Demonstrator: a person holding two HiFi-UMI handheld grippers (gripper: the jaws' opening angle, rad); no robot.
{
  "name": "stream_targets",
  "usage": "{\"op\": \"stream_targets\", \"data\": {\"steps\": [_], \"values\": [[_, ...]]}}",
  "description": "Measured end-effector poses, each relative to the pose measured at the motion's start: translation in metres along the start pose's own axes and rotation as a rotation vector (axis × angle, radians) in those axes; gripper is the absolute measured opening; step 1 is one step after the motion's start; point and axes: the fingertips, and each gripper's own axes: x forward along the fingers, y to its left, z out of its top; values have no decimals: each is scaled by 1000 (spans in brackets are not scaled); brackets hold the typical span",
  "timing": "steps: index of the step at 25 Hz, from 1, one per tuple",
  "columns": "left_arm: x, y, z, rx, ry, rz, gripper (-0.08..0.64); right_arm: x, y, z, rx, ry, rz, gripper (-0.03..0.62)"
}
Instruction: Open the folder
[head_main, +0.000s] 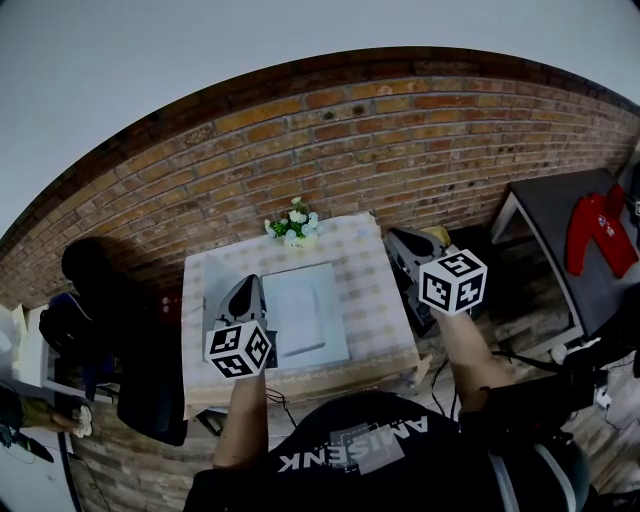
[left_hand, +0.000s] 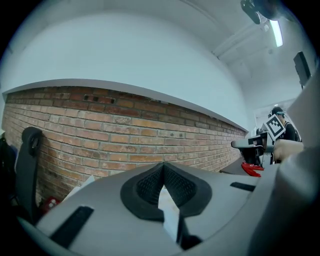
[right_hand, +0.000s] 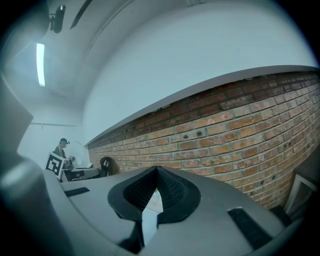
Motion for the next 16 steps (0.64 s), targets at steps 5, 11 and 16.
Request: {"op": "stream_targets", "data": {"steps": [5,11,16], "values": [[-1,-1,0,7,1,9,12,0,-2,-1,-6,3,-3,41],[-2,4,-3,4,11,30,12,0,-2,-3,-9,12,-1,41],[-1,3,-4,0,13,30,12,1,-1,-3,-6,14,2,41]]}}
